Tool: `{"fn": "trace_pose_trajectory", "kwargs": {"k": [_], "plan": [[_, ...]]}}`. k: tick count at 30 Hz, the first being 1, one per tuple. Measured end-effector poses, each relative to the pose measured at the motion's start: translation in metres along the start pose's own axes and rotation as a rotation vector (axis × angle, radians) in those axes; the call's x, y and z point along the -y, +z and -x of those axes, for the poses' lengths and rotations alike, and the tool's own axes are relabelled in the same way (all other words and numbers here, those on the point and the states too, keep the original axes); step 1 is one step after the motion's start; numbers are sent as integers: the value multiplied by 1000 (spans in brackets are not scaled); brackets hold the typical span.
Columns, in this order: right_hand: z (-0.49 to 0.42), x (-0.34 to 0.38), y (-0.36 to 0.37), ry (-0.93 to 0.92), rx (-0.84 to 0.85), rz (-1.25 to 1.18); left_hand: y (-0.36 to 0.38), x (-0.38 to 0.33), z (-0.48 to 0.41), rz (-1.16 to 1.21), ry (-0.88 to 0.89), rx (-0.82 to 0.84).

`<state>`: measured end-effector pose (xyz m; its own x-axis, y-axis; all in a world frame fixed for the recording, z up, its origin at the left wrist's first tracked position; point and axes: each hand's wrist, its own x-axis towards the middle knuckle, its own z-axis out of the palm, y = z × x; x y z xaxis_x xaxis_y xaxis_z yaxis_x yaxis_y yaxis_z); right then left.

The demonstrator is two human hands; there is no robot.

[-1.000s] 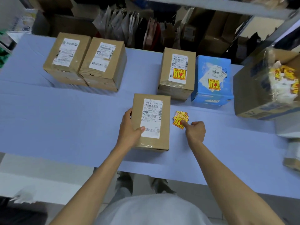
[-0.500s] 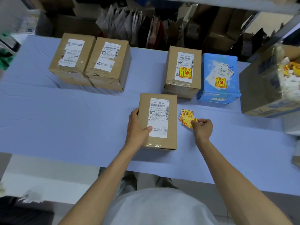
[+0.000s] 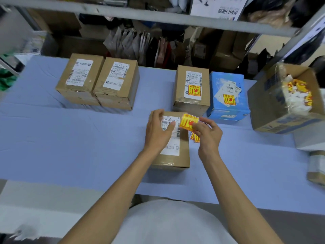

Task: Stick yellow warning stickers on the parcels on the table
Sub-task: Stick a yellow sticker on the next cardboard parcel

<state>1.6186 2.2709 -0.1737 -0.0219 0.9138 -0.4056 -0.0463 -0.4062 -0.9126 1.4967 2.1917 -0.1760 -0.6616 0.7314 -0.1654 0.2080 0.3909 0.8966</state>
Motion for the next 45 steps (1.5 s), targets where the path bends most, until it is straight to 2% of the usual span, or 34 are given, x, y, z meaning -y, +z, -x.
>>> {"fn": "trace_pose_trajectory", "kwargs": {"k": [3, 5, 10, 14, 18, 23, 27, 35, 45], "plan": [[18, 7, 14, -77, 191, 21, -1, -11, -10, 189, -162, 143], [22, 8, 21, -76, 248, 30, -5, -9, -13, 298, -165, 154], [23, 5, 29, -44, 299, 88, -10, -6, -10, 384, -99, 105], [23, 2, 30, -54, 253, 106, -10, -5, -6, 429, -120, 101], [26, -2, 30, -93, 237, 117, -11, -3, -5, 436, -138, 98], [29, 0, 29, -81, 354, 132, -10, -4, -1, 455, -128, 92], [22, 10, 24, -51, 291, 40, -14, -5, 1, 507, -131, 164], [20, 18, 14, -171, 434, 226, -21, -7, -4, 401, -128, 215], [20, 20, 9, -153, 417, 172, -28, -9, 2, 348, -106, 321]]}}
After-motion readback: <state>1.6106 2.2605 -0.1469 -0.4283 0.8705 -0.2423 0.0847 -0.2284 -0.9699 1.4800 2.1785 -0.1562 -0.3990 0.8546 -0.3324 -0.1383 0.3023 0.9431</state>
